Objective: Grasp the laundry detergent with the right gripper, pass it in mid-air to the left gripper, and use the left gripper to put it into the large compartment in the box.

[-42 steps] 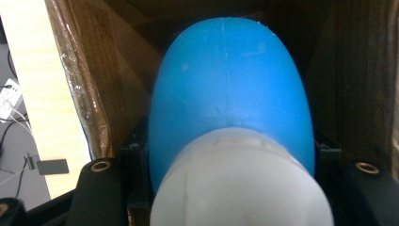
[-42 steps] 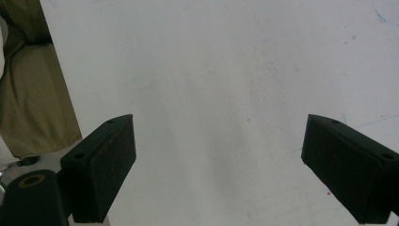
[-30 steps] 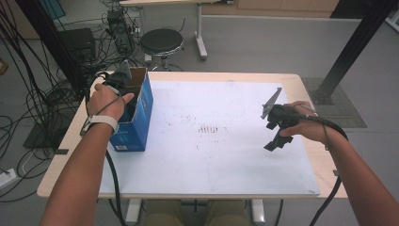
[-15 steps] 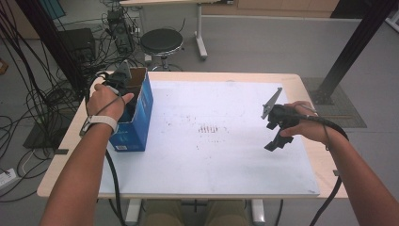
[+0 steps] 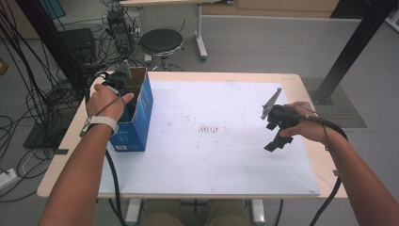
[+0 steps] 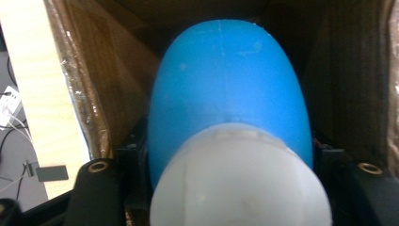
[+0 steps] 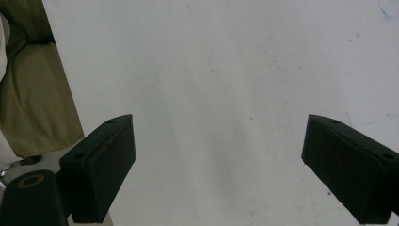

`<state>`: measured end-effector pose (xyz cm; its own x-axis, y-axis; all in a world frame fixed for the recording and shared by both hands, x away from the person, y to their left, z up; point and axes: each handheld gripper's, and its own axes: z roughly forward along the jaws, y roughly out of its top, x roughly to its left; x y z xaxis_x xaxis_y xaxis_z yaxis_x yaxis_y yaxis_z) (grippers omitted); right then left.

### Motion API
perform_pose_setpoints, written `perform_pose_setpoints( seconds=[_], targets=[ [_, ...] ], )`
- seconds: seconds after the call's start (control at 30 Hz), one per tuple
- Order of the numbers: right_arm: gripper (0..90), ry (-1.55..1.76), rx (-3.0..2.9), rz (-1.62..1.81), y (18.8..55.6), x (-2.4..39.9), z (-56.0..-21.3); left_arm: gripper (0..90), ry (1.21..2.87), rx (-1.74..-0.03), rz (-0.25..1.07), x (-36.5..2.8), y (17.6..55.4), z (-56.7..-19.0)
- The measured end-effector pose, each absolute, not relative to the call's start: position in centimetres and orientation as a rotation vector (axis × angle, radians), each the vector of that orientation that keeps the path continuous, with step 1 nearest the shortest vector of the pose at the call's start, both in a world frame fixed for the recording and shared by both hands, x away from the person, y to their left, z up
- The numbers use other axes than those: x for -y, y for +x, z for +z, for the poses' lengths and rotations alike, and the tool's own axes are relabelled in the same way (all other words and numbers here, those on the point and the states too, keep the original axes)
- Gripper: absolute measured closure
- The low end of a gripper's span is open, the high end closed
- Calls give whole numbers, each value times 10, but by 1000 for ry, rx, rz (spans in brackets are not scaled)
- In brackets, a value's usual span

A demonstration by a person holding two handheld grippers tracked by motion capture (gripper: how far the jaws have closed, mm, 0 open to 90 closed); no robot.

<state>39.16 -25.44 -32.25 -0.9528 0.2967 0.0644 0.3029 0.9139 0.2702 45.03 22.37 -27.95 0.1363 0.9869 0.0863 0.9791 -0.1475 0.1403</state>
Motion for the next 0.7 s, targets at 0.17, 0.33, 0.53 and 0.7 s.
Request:
perform_pose_setpoints(
  seconds=[0.17, 0.33, 0.53, 0.7],
  targets=[
    [101, -478, 3052, -437, 391, 254, -323, 313, 2329, -2013, 223, -224, 451, -279],
    [101, -475, 3053, -439, 391, 254, -322, 285, 2332, -2008, 215, -223, 451, -279],
    [100, -479, 3053, -438, 390, 255, -322, 281, 2333, -1988, 201, -225, 450, -276],
    [101, -478, 3053, -437, 390, 253, -322, 280, 2323, -1973, 200, -226, 448, -270]
  ],
)
